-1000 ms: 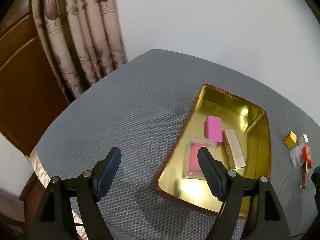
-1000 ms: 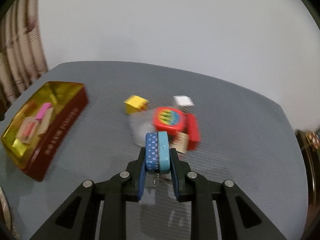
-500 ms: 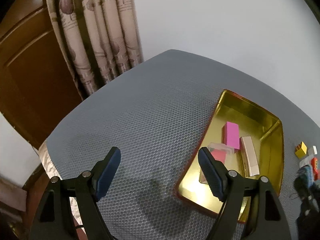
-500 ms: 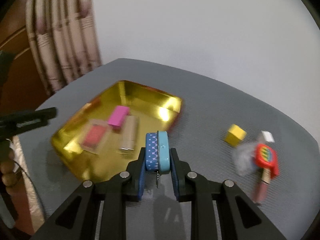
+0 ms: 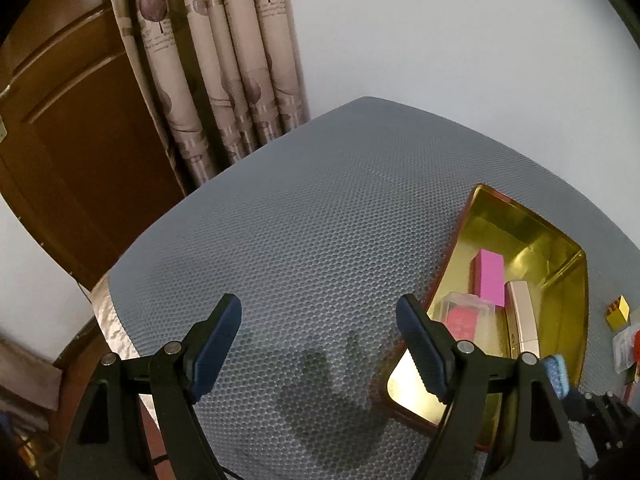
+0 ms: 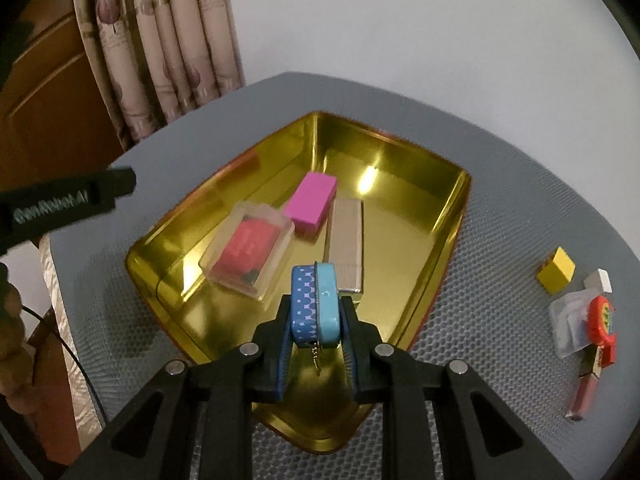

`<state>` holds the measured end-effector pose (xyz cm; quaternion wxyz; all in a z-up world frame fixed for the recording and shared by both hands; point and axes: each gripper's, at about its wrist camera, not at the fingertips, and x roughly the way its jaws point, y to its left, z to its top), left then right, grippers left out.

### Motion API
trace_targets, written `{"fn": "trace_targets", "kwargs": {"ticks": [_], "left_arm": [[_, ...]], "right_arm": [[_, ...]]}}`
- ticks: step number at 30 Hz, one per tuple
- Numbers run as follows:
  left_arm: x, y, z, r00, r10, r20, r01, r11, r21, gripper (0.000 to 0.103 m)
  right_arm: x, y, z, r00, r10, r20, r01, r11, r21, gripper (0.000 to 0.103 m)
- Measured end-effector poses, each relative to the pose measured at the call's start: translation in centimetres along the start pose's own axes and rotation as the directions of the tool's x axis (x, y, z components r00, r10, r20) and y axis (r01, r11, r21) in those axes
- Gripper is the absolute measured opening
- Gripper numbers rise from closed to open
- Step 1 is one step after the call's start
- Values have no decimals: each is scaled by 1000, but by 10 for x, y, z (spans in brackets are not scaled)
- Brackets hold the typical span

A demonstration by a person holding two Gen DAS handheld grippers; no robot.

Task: Organize rigid objects
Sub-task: 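Move the blue polka-dot tin toward the gold tin with the right gripper, then lower the blue tin into the gold tin and open the right gripper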

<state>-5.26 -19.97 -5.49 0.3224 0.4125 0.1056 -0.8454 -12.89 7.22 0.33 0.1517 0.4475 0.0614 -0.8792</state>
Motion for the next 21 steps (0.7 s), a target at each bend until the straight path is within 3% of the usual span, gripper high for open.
{"fn": "trace_targets", "kwargs": {"ticks": [21], "left_arm": [[2,1,2,1000,-15,-19,14,1000,-17,77]], "right_arm": [[37,10,4,999,-17,-35,18,999,29,22]]}}
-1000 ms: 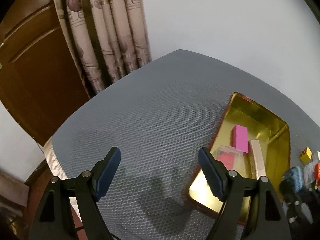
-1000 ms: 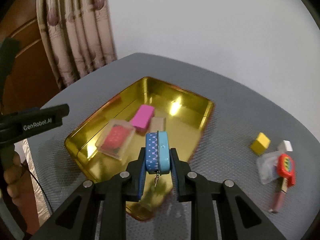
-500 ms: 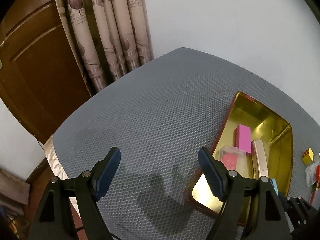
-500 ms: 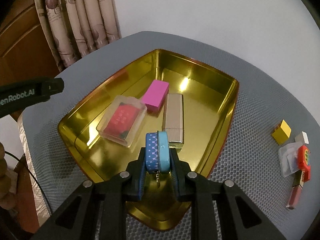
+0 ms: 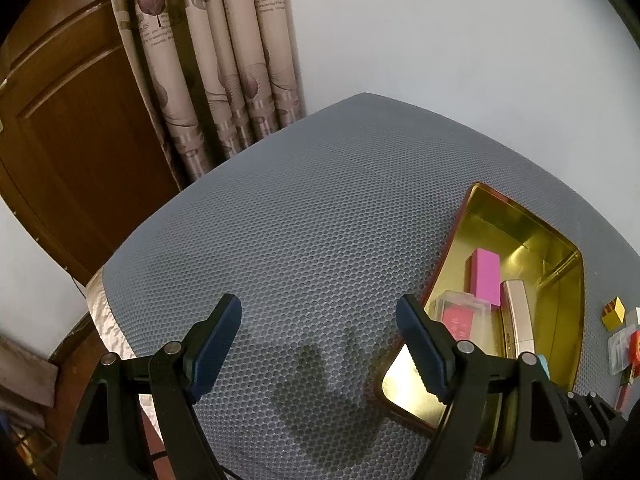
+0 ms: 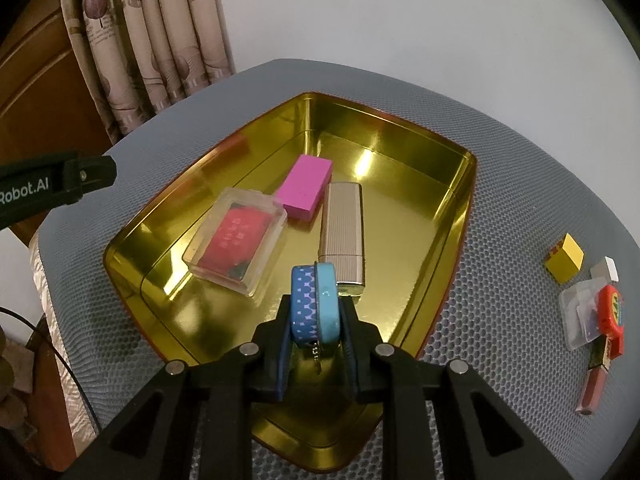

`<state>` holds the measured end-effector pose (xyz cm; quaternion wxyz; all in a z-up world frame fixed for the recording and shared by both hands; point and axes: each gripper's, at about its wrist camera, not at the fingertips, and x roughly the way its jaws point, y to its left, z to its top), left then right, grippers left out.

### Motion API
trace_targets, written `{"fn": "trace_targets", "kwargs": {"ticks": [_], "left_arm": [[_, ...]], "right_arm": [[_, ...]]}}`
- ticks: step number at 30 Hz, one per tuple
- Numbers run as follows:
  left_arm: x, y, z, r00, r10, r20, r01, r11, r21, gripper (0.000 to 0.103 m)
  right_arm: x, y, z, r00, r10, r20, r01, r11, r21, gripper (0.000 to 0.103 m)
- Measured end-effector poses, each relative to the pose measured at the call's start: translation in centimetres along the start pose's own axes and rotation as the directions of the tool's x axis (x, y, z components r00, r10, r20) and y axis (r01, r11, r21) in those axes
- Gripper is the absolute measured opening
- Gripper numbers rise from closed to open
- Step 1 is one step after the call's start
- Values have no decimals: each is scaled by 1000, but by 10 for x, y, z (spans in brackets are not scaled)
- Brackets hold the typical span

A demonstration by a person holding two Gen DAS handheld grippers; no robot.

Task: Organize rigid objects
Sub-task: 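Lower the blue tin into the gold tin and open the right gripper, then reach the right gripper to the YSL lip gloss and grasp it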

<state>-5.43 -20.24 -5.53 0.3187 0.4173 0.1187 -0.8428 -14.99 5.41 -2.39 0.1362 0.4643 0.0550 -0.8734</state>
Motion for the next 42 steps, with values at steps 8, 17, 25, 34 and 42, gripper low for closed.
{"fn": "trace_targets", "kwargs": {"ticks": [8,17,25,34,42], "left_arm": [[1,-3,0,1000,0,0,0,1000,9,77],[0,-8,-1,1000,-4,3,4,1000,16,77],[-1,-10,-2,1000,-1,8,1,1000,30,77],[-2,-10,-2,1000,-2,15,2,999,38,77],[-3,-15,-4,1000,1,25,-3,998,56,77]], "right_arm": [[1,3,0,1000,11,-3,-11,1000,5,27],[-9,-3,-1,1000,20,21,-20,999,41,33],[-47,-37,-12,993,-32,115,19,994,111,33],[-64,-121,-42,971,-225,87,192,939,286,33],[-69,-182,-77,936,-351,30,309,858,410,33]]}}
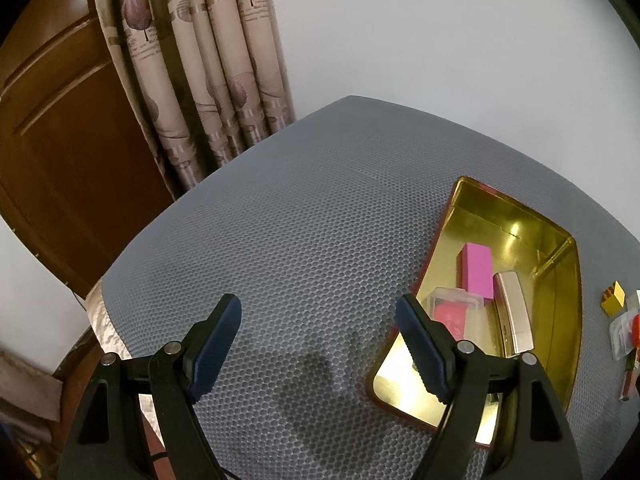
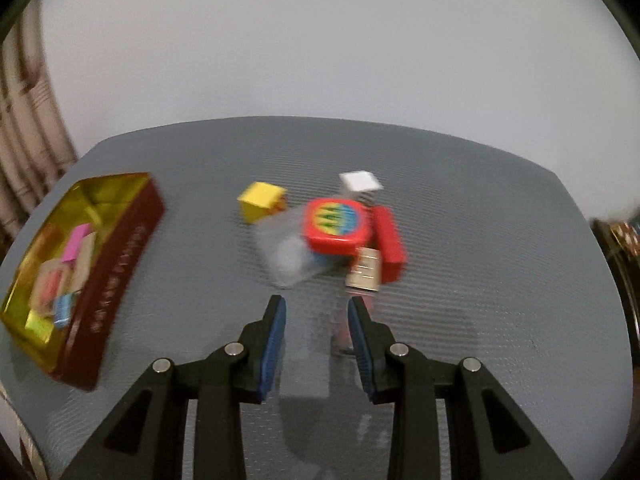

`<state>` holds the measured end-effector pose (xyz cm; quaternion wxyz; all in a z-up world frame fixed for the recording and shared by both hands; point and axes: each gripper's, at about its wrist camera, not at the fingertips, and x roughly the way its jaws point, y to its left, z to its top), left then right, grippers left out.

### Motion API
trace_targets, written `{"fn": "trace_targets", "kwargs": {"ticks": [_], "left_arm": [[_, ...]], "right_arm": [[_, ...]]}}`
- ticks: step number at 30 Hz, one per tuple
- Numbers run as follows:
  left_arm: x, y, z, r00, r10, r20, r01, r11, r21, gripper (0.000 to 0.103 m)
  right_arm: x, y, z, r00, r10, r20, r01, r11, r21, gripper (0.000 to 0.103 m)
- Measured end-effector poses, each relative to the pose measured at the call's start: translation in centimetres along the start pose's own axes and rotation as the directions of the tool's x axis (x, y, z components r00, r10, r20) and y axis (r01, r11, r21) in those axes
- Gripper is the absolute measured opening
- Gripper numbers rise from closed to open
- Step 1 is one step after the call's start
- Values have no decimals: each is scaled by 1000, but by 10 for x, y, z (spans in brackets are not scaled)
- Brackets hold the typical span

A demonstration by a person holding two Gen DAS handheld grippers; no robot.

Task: Organize rigid objects
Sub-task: 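Reach the right gripper to the YSL lip gloss and grasp it, then grasp the red round tape measure with the left gripper while the right holds the lip gloss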

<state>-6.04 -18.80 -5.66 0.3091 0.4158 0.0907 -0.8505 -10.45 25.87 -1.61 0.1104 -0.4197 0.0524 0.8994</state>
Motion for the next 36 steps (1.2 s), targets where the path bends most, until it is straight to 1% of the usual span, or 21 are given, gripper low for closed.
{"fn": "trace_targets", "kwargs": {"ticks": [3,6,8,17,21,24,25,27,28,31,36], "left_arm": [[0,-3,-1,1000,0,2,0,1000,12,77],[2,-4,-1,1000,0,1,0,1000,19,77],[2,-5,-1,1000,0,4,0,1000,25,77],[4,-15,-4,1000,-24,4,24,998,61,77],[4,-19,-6,1000,-22,8,21,996,82,77],[4,-23,-8,1000,-26,13,25,995,96,77],[3,-24,-9,999,-29,16,28,995,99,77],[2,-26,-8,999,-38,20,35,994,104,77],[2,-27,-8,999,-39,23,37,994,108,77],[2,-30,-9,999,-45,30,41,992,119,77],[-1,-36,-12,998,-61,35,56,988,143,77]], "right_arm": [[10,-16,-3,1000,3,-28,-2,998,59,33],[15,-25,-6,999,8,-37,-5,997,81,33],[20,-23,-6,999,7,-39,-3,997,78,33],[51,-15,-9,996,-65,-60,70,994,83,33],[59,-12,-9,996,-87,-27,88,995,53,33],[61,-11,-9,997,-82,-17,82,996,43,33],[61,-11,-9,997,-76,-17,77,996,44,32],[61,-11,-10,998,-64,-14,65,997,41,26],[60,-11,-11,998,-65,-13,65,997,36,20],[58,-13,-14,999,-50,-12,51,998,33,20],[50,-20,-24,998,-66,-7,67,997,28,20]]}}
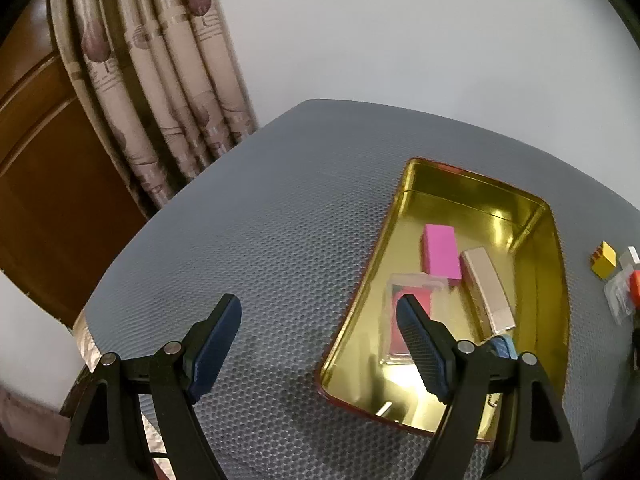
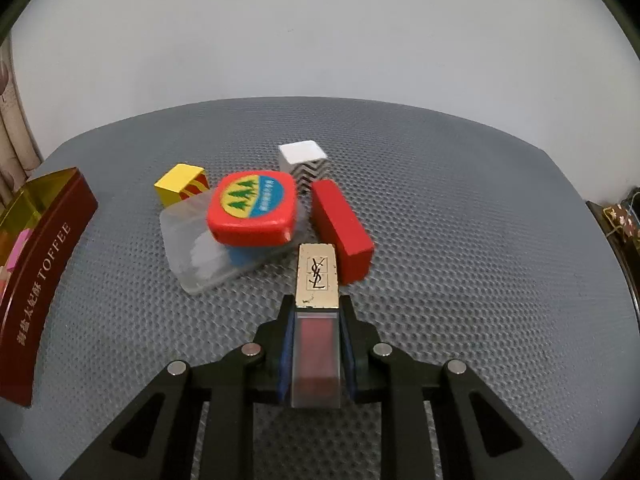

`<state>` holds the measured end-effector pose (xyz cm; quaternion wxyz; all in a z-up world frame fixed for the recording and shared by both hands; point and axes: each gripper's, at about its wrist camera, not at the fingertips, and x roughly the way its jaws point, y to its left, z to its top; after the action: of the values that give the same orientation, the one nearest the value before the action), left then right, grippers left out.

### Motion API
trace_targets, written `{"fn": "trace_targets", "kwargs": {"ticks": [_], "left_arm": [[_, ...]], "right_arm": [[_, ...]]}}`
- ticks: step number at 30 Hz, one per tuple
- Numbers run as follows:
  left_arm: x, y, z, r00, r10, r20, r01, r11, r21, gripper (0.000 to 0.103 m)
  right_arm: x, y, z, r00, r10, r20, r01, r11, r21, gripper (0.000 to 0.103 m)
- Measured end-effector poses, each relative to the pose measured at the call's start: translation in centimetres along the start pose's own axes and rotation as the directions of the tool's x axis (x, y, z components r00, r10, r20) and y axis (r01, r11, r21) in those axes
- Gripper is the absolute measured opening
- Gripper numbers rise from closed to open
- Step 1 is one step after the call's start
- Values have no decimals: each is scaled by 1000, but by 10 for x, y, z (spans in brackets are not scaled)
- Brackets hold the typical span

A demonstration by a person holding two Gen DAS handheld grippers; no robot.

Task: Organize rigid objects
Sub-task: 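Grasp the red round tape measure with the left gripper while the right holds the lip gloss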

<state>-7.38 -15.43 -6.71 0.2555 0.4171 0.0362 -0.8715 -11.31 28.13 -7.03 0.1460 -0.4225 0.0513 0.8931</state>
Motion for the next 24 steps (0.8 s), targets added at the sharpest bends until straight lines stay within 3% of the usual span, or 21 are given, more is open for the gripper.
{"fn": "trace_targets", "kwargs": {"ticks": [8,10,16,20,24], "left_arm": [[-16,-18,-8,998,-34,46,30,997,67,79],[-23,-25,-9,997,-46,55,41,995,90,79],[-51,-72,-9,990,-128,60,114,974,194,81],[-69,-128,-8,972,-232,21,217,933,289,82],[-77,-189,-8,940,-332,-82,339,876,343,83]], "right_arm": [[-7,-31,-14,999,-40,-2,40,998,46,20],[2,-10,-6,998,-56,-5,56,997,53,20],[7,-21,-6,995,-94,-10,95,992,85,20],[-2,-19,-16,996,-92,-10,92,993,76,20],[-10,-27,-18,995,-98,-9,98,993,70,20]]}}
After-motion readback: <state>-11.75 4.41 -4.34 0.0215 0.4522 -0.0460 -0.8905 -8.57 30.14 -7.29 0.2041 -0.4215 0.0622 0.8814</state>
